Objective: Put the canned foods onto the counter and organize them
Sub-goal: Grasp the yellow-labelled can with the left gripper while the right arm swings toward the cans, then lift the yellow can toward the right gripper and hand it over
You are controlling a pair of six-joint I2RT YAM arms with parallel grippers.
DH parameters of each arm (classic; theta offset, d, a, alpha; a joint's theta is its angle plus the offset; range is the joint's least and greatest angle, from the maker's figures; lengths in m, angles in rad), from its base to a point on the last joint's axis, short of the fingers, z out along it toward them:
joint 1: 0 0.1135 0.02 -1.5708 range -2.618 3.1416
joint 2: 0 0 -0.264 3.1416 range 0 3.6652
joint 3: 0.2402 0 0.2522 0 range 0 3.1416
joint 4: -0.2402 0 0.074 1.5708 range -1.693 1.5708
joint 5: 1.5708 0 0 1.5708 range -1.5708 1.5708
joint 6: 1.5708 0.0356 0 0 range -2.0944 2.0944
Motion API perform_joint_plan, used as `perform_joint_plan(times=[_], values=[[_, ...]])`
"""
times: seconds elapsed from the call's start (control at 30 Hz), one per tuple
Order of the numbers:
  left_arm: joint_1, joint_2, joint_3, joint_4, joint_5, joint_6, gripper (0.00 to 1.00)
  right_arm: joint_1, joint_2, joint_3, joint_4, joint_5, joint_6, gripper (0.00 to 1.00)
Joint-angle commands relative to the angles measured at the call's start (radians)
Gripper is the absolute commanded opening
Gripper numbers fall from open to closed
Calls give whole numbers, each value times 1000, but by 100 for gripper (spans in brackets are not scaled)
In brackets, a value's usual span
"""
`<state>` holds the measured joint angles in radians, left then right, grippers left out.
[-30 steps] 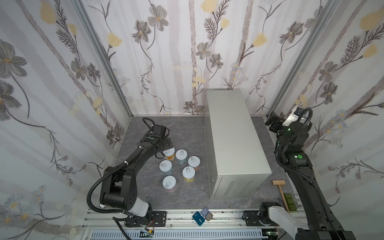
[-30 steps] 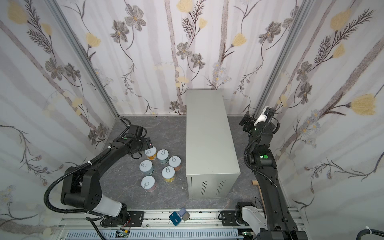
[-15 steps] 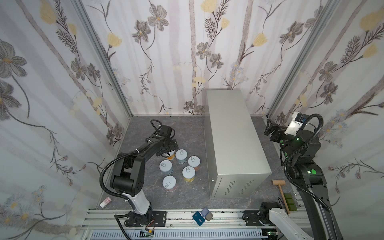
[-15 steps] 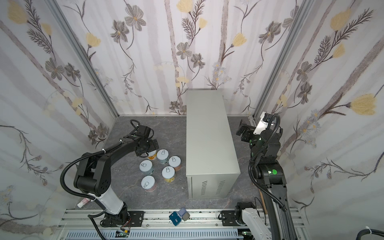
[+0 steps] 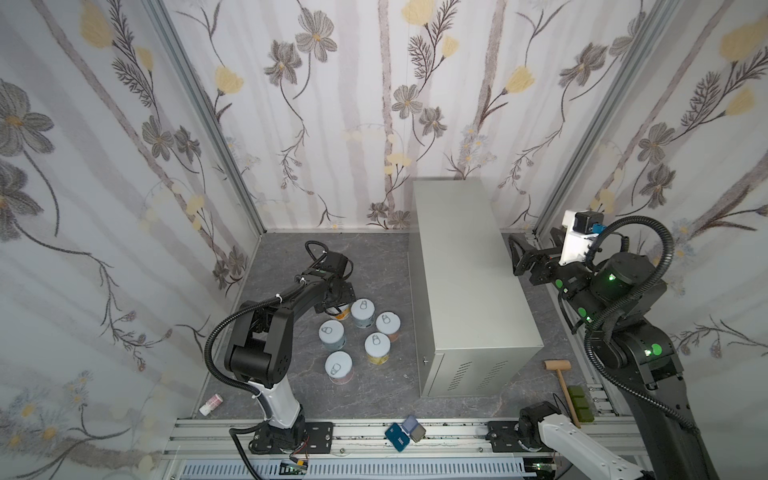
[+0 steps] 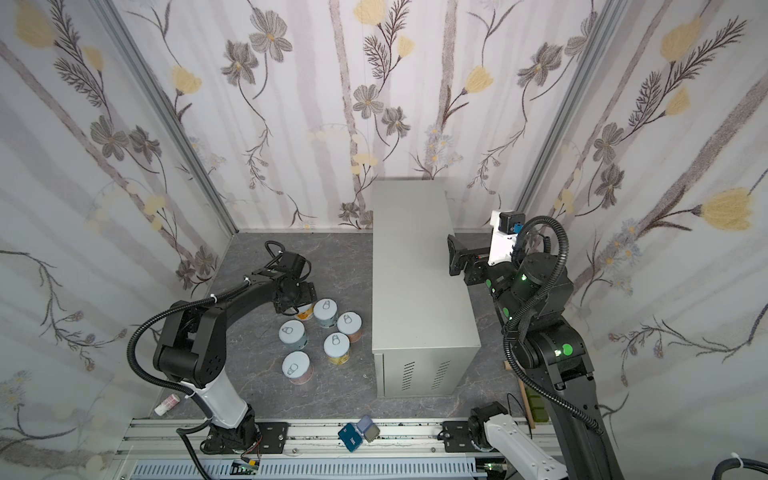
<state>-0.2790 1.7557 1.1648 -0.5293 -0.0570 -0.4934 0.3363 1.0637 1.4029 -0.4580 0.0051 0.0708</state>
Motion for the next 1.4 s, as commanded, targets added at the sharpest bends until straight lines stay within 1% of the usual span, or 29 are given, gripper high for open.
perform_joint_plan(times=[0.0,0.07,0.17,0.2,0.3,0.33,0.4,0.5,0.57,0.63,0.73,0.83,1.0,1.1,1.2,1.27,1.37], values=[[1,5,8,-16,-9,3,81,65,61,83,-192,-11,-29,100],[1,0,3,-13,-21,2,80,104,73,103,-223,2,-28,100],[-1,-15,12,-21,-44,15,75,148,67,105,-228,-10,-29,100],[1,-21,20,-25,-54,20,72,159,63,104,-224,-26,-35,100],[1,-25,59,-60,-59,43,59,184,54,97,-212,-88,-63,100],[1,-26,73,-73,-57,49,59,190,52,93,-204,-102,-66,100],[0,-32,102,-101,-49,69,55,208,49,85,-190,-122,-77,100],[1,-56,146,-150,-54,98,54,238,47,72,-165,-150,-104,100],[2,-81,175,-183,-56,120,53,278,51,68,-155,-165,-132,100],[3,-109,210,-221,-45,142,52,328,59,69,-150,-156,-167,100],[2,-158,276,-278,21,191,52,385,88,83,-140,-151,-198,100],[3,-207,371,-344,120,240,52,446,136,110,-131,-164,-226,100],[2,-312,495,-399,393,293,54,581,235,152,-141,-160,-309,100],[-2,-355,567,-436,534,300,54,613,296,187,-157,-142,-336,100],[-25,-387,622,-477,642,315,53,624,332,189,-123,-130,-346,100],[-51,-412,645,-500,687,333,53,627,354,188,-91,-125,-347,100],[-85,-464,649,-500,721,338,54,640,401,214,-74,-127,-345,100]])
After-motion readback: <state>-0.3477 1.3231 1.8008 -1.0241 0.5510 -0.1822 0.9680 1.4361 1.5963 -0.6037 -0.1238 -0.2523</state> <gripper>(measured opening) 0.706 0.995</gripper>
